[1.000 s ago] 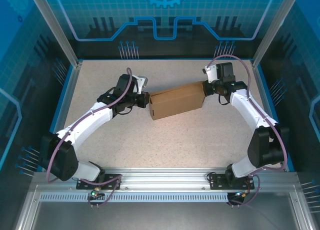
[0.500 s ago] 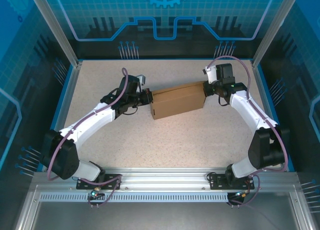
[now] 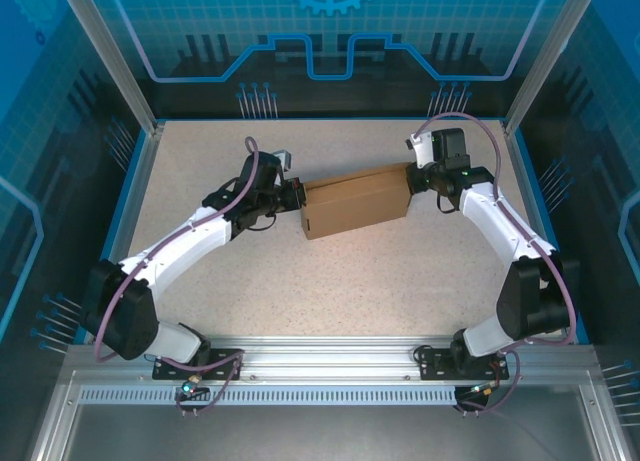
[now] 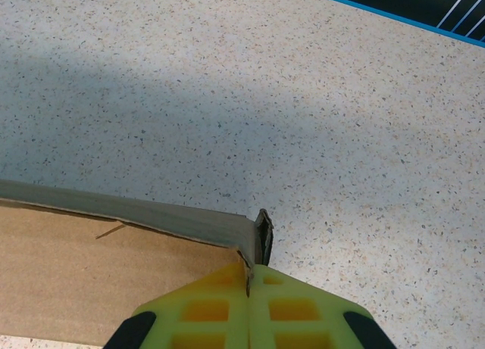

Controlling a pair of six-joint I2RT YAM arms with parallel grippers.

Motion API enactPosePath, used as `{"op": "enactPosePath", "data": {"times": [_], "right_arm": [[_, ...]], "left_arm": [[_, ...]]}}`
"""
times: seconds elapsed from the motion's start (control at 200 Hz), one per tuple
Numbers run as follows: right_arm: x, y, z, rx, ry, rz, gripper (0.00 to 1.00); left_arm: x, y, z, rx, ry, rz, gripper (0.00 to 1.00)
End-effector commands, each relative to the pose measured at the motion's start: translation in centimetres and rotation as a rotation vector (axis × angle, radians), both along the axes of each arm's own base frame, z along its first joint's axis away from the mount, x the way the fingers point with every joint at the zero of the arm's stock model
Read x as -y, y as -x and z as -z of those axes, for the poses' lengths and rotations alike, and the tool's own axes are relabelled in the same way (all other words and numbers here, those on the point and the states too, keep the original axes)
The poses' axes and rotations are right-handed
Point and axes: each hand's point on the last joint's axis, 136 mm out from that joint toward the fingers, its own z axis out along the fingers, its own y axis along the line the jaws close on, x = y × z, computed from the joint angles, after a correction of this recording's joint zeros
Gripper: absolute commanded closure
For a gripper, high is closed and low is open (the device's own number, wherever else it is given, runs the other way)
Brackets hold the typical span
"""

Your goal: Fold the paper box

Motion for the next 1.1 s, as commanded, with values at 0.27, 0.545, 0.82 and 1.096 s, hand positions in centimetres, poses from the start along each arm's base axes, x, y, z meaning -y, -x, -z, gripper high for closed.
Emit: {"op": "enactPosePath", "data": {"times": [0.27,0.545,0.82,1.096], "right_arm": [[-0.9,2.5,1.9,-0.061,0.005,-0.044,0.93],[-0.9,3.1,2.7,-0.058,-0.002,-0.046,0.93],[-0.9,3.3,1.7,-0.033,-0.008,-0.049,0.93],[-0.9,3.5,1.8,-0.032,-0.009,-0.047,0.93]], "left_arm": [[0.2,1.6,2.2,-0.025,-0.063,0.072,0.9],[0.5,2.1,2.6,-0.013,-0.057,0.105,0.88],[0.5,2.4,0.6,0.074,-0.071,0.158,0.6],[0.0,2.6,-2.4,0.178,-0.049,0.183,0.32]]}}
